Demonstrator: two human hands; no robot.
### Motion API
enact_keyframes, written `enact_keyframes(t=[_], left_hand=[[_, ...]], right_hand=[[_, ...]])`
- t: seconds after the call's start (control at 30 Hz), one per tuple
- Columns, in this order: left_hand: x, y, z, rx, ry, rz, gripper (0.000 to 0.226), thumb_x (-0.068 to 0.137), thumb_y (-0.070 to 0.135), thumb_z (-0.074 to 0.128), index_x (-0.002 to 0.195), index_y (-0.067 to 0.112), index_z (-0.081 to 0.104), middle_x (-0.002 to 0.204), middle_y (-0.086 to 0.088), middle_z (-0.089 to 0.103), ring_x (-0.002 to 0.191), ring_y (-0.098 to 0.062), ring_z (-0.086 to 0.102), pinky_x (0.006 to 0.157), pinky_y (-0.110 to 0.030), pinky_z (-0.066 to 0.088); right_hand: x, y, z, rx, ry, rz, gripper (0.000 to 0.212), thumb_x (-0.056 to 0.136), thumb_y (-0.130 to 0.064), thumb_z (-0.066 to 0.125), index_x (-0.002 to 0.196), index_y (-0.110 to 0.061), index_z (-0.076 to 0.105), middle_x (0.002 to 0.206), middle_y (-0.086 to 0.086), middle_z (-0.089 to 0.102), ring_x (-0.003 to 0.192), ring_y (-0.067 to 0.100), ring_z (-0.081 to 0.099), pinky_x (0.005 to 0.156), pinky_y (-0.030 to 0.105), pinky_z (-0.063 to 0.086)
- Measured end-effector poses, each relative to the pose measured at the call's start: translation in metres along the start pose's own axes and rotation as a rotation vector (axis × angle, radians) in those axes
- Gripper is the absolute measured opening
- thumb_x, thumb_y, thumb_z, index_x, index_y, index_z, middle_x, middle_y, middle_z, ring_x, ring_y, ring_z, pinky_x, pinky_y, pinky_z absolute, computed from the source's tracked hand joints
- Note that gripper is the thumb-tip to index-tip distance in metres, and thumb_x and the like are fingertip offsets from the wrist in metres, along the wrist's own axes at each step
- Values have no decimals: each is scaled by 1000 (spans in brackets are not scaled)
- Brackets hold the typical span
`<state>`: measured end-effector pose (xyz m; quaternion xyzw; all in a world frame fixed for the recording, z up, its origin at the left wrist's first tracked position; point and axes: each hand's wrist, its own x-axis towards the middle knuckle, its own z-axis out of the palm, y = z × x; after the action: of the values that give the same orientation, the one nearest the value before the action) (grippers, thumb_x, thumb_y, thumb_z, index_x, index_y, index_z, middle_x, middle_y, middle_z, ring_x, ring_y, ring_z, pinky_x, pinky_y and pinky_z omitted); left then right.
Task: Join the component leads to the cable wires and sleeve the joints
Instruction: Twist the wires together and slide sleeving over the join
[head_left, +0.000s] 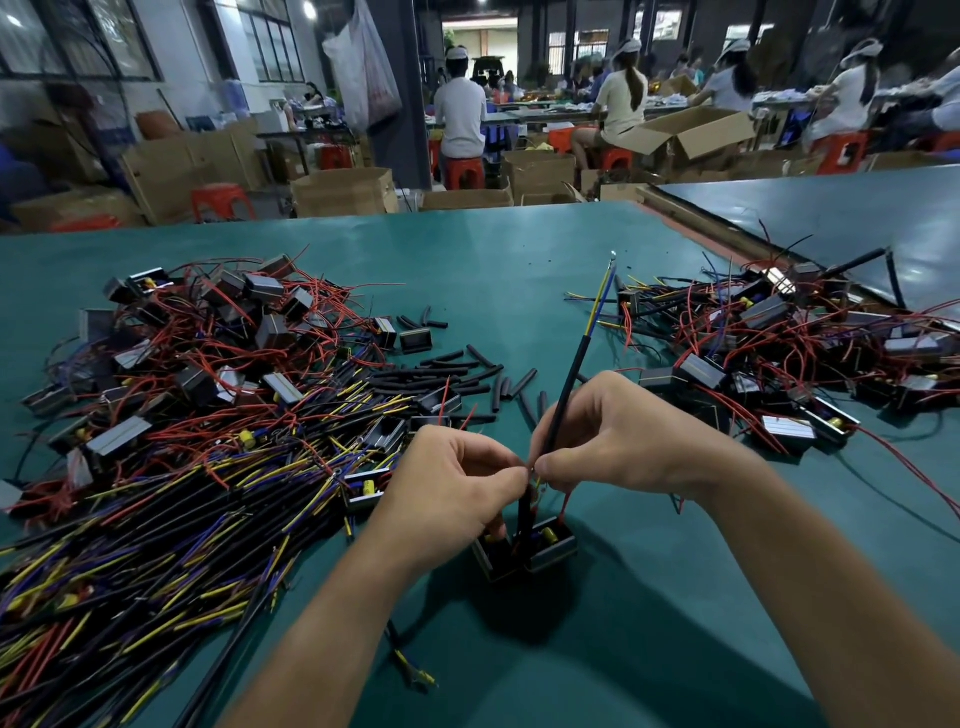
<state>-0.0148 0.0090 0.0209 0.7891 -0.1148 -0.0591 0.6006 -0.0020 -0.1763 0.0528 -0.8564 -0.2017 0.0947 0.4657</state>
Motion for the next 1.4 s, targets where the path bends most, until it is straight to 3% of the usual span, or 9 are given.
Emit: enact_keyframes(t=[0.3,0.43,0.57,0.63,0.77,0.93,1.17,1.3,1.4], left_hand=[[-1,1,-2,-131,-106,-142,13,84,1,67,73,6,69,66,-15,58,40,-13,52,44,-19,43],[1,1,-3,-182,-152,-198,18,88,7,65,72,14,64,62,0,56,42,-7,46,45,-17,37],[2,2,-7,-257,-197,-229,10,89,10,63,80,12,63,71,-10,45,45,-7,41,43,-17,26],[2,2,-9,-326,-267,-255,4,91,10,60,91,6,62,64,-5,41,43,-4,39,37,-14,23],[2,1,-11,-400,-394,-286,11,94,8,52,93,5,63,58,6,52,44,-2,40,35,-12,24],[2,2,-13,-447,-437,-309,27,93,8,51,79,13,73,75,-1,66,44,-3,43,35,-13,25],[1,3,-13,-402,-473,-342,20,97,8,41,93,9,60,80,-3,67,45,-5,44,38,-15,28],[1,3,-11,-338,-444,-272,16,88,19,57,97,7,63,73,-1,63,45,-7,43,40,-15,29],[-1,2,-6,-237,-386,-164,11,78,22,76,76,14,68,58,3,53,43,-7,40,40,-15,29]], right_hand=[[2,0,0,25,-4,-22,11,81,-2,69,76,-10,74,66,15,69,60,14,61,62,31,51],[2,1,1,74,22,6,9,82,1,69,75,-3,74,60,10,67,56,15,63,57,23,52],[4,-1,1,114,32,-2,7,83,5,67,77,2,70,59,9,64,56,17,60,58,24,51],[2,-2,3,130,11,-21,9,84,8,65,76,3,68,59,9,62,56,17,58,55,21,48],[0,-3,1,94,-31,-55,10,83,3,67,76,-4,67,59,7,63,56,15,57,54,19,44],[1,-1,0,63,-40,-88,11,82,-1,68,75,-10,69,64,14,66,60,17,61,59,29,47],[2,0,4,67,-24,-96,8,76,-10,65,77,-15,71,67,17,67,60,17,61,60,31,48],[3,-1,3,75,-31,-96,14,79,-1,64,75,-13,70,67,20,67,60,18,61,60,34,47],[3,0,4,85,-31,-68,18,78,3,61,72,-11,70,63,13,67,58,15,60,58,26,47]])
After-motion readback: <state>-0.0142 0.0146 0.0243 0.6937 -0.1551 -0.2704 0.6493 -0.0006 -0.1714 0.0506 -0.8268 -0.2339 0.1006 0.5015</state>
